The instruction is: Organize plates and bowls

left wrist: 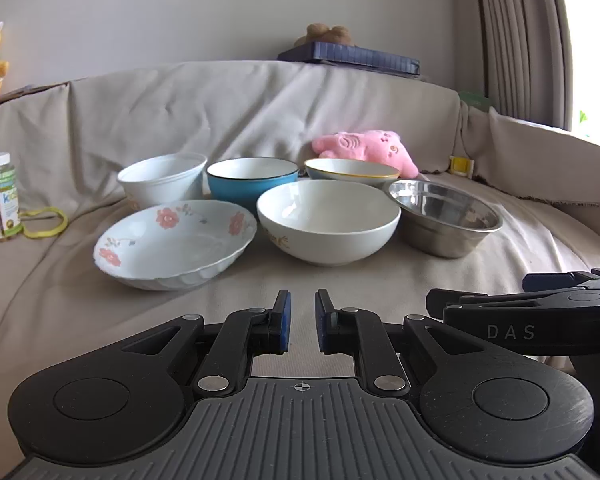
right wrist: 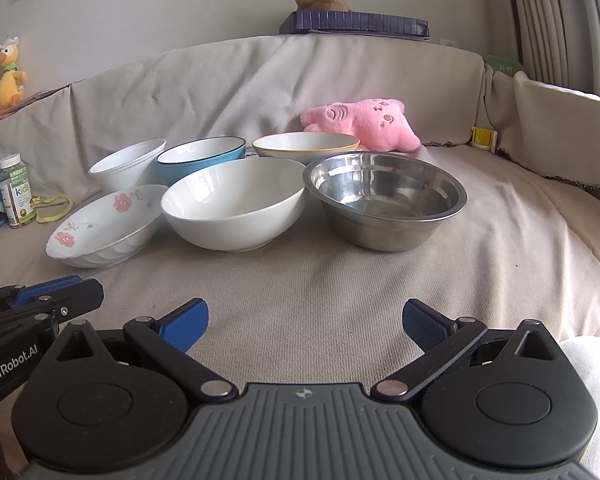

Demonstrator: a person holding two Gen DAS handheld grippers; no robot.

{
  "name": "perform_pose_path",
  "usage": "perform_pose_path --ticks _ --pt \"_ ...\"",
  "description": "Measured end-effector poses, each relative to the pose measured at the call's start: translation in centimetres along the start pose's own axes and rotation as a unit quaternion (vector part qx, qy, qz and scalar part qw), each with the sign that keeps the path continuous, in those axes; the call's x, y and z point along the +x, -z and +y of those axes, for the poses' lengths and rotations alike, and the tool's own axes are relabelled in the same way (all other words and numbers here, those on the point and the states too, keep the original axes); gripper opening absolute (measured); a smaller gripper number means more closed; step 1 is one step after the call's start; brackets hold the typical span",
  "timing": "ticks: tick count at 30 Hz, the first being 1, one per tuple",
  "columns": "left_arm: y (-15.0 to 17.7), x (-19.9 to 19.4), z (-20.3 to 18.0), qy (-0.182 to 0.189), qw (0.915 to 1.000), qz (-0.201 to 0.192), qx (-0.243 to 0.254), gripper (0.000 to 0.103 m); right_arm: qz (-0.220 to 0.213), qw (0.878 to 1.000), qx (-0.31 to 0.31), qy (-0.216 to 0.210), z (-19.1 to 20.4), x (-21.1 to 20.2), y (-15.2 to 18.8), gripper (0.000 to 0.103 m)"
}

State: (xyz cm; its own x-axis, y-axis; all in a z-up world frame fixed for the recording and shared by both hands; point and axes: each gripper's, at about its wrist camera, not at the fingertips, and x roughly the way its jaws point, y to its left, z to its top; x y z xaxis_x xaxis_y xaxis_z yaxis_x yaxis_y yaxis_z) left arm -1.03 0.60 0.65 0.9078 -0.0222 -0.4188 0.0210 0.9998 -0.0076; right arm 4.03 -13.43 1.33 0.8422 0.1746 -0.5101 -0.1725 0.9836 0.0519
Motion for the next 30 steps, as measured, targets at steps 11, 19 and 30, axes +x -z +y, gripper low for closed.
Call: perform_pose_path --ticks 11,19,30 --pt "-2.8 0.4 1.7 0.021 0.9995 0.005 -0.024 0.016 0.014 0.999 0.01 -0.033 0.0 0.7 -1.3 0.103" --pt "-9.5 7.2 11.9 0.146 0.9749 0.103 -0.133 0.02 0.12 0.991 0.018 -0.051 4.2 4.9 -5.7 0.103" --pt "-11.6 14.6 23.7 0.013 0.9781 0.154 -0.14 0.02 0.134 0.985 0.041 -0.099 12.1 9.1 -7.1 0.086"
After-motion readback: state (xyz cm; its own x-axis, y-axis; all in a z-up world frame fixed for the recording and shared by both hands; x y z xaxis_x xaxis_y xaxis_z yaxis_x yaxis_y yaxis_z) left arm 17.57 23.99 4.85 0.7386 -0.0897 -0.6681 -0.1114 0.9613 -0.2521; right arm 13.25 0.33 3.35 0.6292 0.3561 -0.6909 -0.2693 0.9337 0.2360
